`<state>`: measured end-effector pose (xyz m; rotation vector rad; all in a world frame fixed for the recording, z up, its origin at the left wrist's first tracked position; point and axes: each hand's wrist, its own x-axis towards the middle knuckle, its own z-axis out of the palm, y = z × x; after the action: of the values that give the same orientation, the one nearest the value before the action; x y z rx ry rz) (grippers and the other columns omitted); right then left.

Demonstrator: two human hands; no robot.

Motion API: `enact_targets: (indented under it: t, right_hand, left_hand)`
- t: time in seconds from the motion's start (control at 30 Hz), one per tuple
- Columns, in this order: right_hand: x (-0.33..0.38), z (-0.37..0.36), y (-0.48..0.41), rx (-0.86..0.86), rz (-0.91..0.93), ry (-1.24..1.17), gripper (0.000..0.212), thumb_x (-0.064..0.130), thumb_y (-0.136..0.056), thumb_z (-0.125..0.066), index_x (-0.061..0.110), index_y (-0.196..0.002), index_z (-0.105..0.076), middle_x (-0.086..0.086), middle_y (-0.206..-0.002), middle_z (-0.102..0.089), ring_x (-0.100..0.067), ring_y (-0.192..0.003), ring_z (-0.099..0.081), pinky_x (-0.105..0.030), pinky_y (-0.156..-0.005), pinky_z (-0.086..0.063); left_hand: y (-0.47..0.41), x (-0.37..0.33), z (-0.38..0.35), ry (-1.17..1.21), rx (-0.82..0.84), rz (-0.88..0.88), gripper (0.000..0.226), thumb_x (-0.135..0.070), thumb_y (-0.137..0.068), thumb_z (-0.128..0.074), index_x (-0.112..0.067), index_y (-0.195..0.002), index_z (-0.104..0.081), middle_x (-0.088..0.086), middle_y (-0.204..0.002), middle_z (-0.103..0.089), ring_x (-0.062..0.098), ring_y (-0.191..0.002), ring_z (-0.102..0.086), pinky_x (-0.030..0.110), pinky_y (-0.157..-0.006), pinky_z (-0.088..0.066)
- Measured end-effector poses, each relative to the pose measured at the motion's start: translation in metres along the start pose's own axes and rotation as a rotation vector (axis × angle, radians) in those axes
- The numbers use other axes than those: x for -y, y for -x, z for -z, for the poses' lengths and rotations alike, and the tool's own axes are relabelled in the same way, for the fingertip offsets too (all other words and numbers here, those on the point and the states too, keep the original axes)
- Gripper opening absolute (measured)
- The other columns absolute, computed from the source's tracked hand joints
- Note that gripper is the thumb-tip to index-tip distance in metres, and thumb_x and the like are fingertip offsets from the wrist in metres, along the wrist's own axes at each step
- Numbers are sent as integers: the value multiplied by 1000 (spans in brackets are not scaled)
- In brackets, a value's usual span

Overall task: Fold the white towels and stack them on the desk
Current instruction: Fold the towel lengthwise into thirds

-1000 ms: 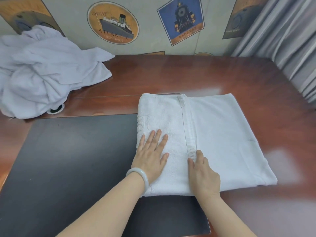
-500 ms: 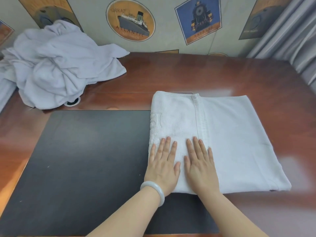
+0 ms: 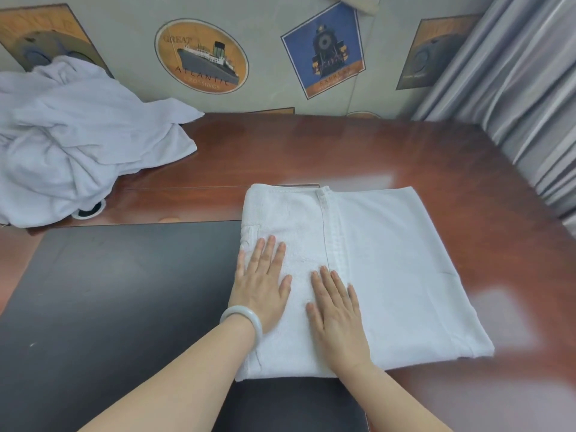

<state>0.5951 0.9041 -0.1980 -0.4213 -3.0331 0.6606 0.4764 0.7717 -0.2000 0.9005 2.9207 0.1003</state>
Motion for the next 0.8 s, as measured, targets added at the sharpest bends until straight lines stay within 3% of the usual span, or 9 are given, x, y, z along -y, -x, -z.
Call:
enact_targets:
  t: [0.07,0.17,0.23,0.33,0.5,0.6,0.67,0.73,0.8]
  right_hand:
    - [-14,14,-2,8,-45,-96,70,56,-91,-9,28,-155,-11,13,-161,2,-1,-148,4,-34,-123,-3]
    - [-69,49,-3,-224,-345,-64,64,50,-96,-33,12,-147,-42,-11,-154,-37,-29,-142,-37,-47,-113,-30]
    - [-114,72,0,-244,-536,0,51,34,-99,-50,10,-144,-46,-15,-149,-44,-36,-136,-41,-51,-109,-32]
    - [-159,92,7,-238,-583,24,50,19,-97,-57,5,-143,-46,-21,-141,-50,-44,-127,-44,-52,-106,-34]
    - [-168,104,8,-147,-669,-19,52,28,-99,-51,21,-149,-38,-9,-147,-38,-38,-129,-36,-53,-106,-31]
    - [-170,112,5,-179,-775,-225,54,29,-98,-53,7,-146,-38,-20,-144,-37,-39,-127,-41,-47,-105,-33]
    - [-170,122,2,-163,-889,-339,50,33,-97,-54,1,-135,-45,-21,-135,-47,-38,-115,-50,-41,-93,-40]
    - [-166,139,-3,-68,-942,-392,41,36,-96,-56,6,-123,-52,-14,-119,-59,-32,-101,-55,-37,-83,-43]
    - [-157,162,-9,19,-943,-520,31,33,-92,-63,10,-113,-61,-8,-103,-67,-30,-96,-61,-41,-91,-50]
  left_hand:
    - [-1,1,1,7,-17,1,68,-49,-96,-1,-20,-158,-1,-2,-164,10,16,-151,14,49,-121,4]
    - [0,0,0,1,-5,-5,68,-50,-94,5,-22,-156,8,-4,-163,18,15,-149,21,48,-121,8]
    - [0,1,-1,1,-18,1,67,-50,-95,4,-22,-156,7,-4,-163,15,15,-149,18,48,-121,6]
    - [0,0,-2,7,-33,8,66,-50,-96,3,-22,-156,6,-4,-163,13,14,-150,17,48,-121,5]
    - [0,0,-1,15,-47,12,66,-48,-97,-1,-22,-157,-1,-5,-164,8,13,-150,12,46,-121,5]
    - [0,0,-1,18,-39,12,65,-48,-97,-2,-22,-157,-2,-5,-164,7,13,-151,12,47,-122,4]
    - [0,0,0,25,-31,12,66,-49,-97,0,-23,-157,1,-5,-164,11,12,-150,15,46,-122,5]
    - [0,0,1,27,-22,16,66,-49,-95,2,-24,-157,5,-6,-163,14,12,-149,18,46,-122,7]
    - [1,-1,5,30,-14,18,67,-49,-94,4,-24,-156,7,-6,-163,16,13,-149,19,46,-121,10]
